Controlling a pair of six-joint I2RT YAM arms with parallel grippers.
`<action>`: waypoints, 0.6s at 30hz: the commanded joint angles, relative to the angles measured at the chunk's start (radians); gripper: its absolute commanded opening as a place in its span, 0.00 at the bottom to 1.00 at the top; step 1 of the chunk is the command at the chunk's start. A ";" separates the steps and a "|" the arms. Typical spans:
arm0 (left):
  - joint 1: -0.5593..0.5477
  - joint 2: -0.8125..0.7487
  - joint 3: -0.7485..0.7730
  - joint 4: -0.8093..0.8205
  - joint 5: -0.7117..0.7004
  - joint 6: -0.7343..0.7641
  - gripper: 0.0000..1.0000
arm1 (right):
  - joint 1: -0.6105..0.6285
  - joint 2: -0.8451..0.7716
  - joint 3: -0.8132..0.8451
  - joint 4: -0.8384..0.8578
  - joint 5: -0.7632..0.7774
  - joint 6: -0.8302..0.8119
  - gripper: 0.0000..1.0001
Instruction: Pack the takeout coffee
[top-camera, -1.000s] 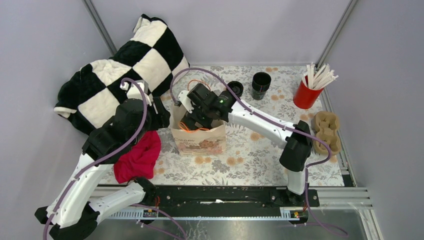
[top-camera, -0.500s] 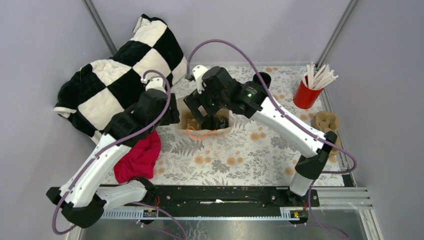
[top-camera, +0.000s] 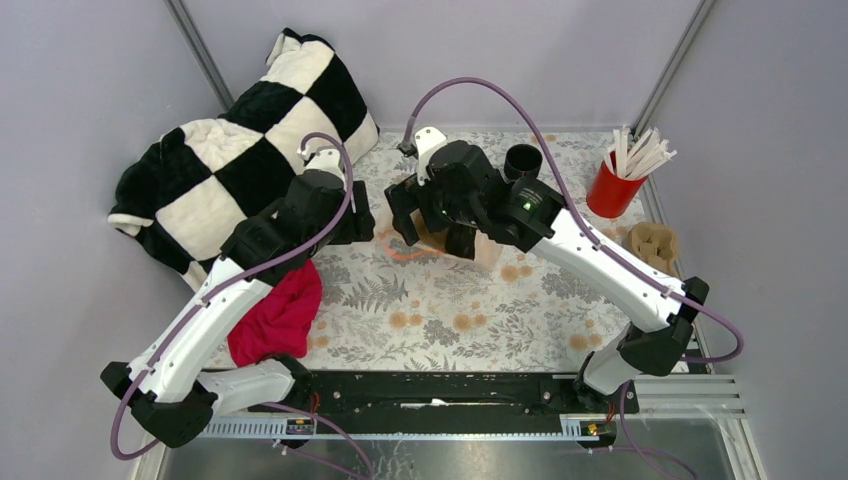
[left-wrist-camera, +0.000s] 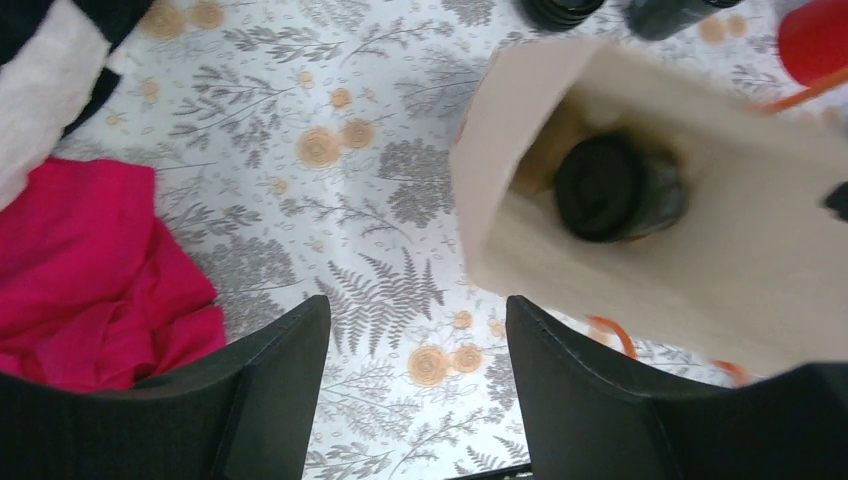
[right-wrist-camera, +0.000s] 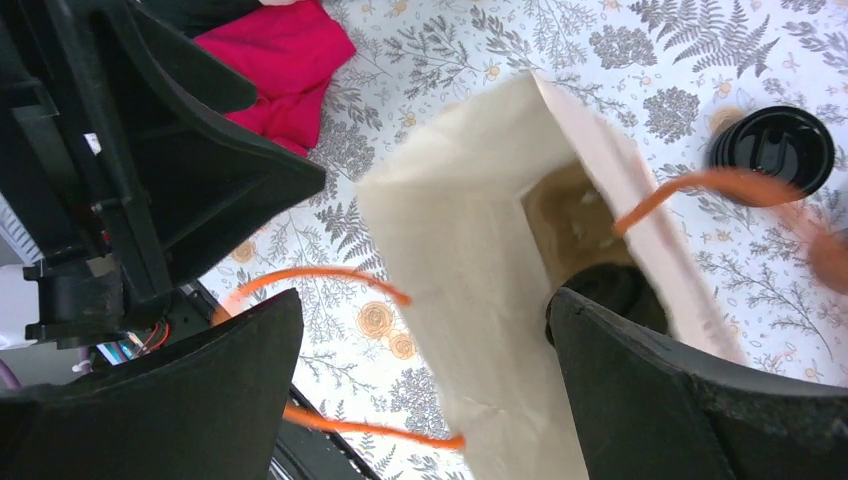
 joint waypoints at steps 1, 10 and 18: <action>-0.001 -0.020 0.029 0.107 0.102 0.030 0.71 | -0.004 -0.009 -0.031 0.075 -0.027 0.014 1.00; 0.003 0.024 0.023 0.093 0.119 0.037 0.74 | -0.003 -0.041 -0.122 0.137 -0.055 0.052 1.00; 0.106 0.193 0.190 0.204 0.274 0.089 0.79 | -0.004 -0.113 -0.196 0.211 -0.063 0.062 1.00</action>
